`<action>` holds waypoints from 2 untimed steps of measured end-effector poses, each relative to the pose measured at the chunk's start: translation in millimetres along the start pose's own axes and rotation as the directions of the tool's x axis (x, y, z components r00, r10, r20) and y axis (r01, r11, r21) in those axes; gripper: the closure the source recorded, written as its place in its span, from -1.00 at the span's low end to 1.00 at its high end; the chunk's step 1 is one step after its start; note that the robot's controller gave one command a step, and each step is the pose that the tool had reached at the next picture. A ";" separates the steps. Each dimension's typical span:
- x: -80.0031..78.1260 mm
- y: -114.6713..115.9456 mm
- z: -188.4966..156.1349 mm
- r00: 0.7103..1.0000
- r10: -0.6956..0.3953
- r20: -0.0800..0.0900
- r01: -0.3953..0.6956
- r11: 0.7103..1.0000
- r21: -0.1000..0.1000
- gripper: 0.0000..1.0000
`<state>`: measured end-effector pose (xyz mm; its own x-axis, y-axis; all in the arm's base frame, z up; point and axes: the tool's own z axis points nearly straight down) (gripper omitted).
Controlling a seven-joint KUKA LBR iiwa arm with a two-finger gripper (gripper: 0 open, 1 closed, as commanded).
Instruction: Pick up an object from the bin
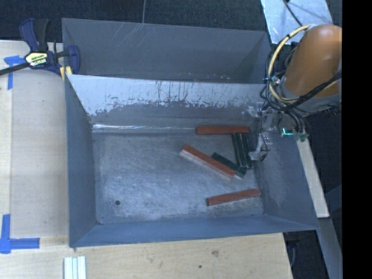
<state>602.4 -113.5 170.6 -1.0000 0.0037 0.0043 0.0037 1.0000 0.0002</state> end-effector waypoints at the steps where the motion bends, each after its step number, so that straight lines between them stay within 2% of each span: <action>1: 27.9 34.9 105.0 0.996 0.088 -0.001 -0.088 0.996 -0.001 -1.00; 2: 25.4 33.7 97.7 0.996 0.089 0.001 -0.089 0.996 -0.002 1.00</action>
Offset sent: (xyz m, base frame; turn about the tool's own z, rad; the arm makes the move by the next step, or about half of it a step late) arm -0.0264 0.0337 -0.1006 0.0896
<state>576.7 -79.7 73.0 -0.9957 0.0930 0.0032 0.0930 0.9957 0.0015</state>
